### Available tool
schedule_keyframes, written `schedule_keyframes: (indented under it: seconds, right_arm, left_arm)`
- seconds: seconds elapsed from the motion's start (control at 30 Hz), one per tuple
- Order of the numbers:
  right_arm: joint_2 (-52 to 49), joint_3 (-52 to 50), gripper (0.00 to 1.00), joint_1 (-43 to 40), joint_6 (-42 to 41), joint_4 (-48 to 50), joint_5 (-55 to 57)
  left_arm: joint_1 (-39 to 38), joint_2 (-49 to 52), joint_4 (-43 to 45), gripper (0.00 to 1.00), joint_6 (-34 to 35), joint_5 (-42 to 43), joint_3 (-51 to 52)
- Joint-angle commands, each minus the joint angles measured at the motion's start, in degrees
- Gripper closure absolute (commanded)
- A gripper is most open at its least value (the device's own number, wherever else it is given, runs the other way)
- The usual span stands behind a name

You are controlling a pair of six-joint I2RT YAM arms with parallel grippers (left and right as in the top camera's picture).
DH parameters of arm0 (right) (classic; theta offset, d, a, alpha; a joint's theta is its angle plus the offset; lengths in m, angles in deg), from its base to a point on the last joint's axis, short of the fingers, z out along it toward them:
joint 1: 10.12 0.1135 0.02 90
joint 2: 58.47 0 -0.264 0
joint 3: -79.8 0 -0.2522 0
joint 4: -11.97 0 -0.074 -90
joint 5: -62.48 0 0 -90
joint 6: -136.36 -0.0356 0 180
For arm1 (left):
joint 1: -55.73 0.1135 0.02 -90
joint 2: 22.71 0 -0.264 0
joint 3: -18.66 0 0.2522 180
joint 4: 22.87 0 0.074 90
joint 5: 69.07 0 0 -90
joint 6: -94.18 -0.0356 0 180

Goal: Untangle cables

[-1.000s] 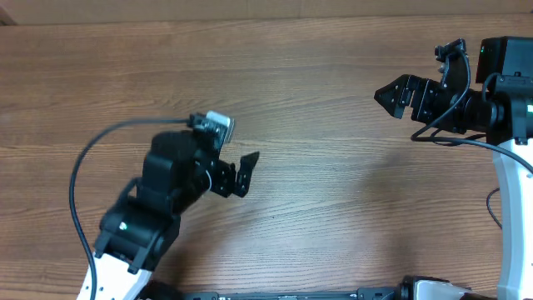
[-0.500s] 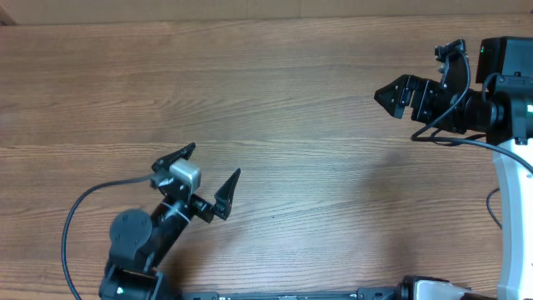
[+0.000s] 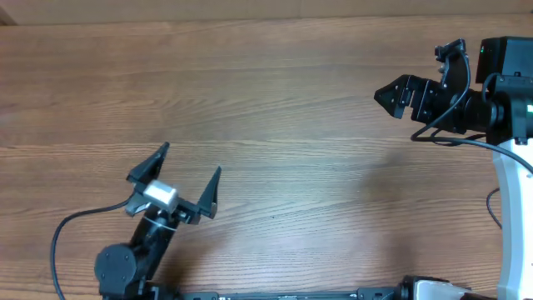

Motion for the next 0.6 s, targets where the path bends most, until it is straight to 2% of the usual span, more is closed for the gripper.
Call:
schedule_keyframes:
  seconds: [0.0,0.2,0.43,0.57]
  right_arm:
    - [0.1,-0.3,0.00,0.1,0.5,0.3,0.5]
    - [0.1,-0.3,0.00,0.1,0.5,0.3,0.5]
    - [0.1,-0.3,0.00,0.1,0.5,0.3,0.5]
    - [0.1,-0.3,0.00,0.1,0.5,0.3,0.5]
  left_arm:
    - [1.4,-3.3,2.2,0.01,-1.1,-1.9,1.2]
    - [1.5,-8.7,5.3,0.01,-1.1,-5.6,4.8]
    - [1.5,-15.3,17.8,0.00,-1.1,-9.2,15.6]
    - [1.6,-15.9,16.1,0.01,-1.3,-10.3,15.8]
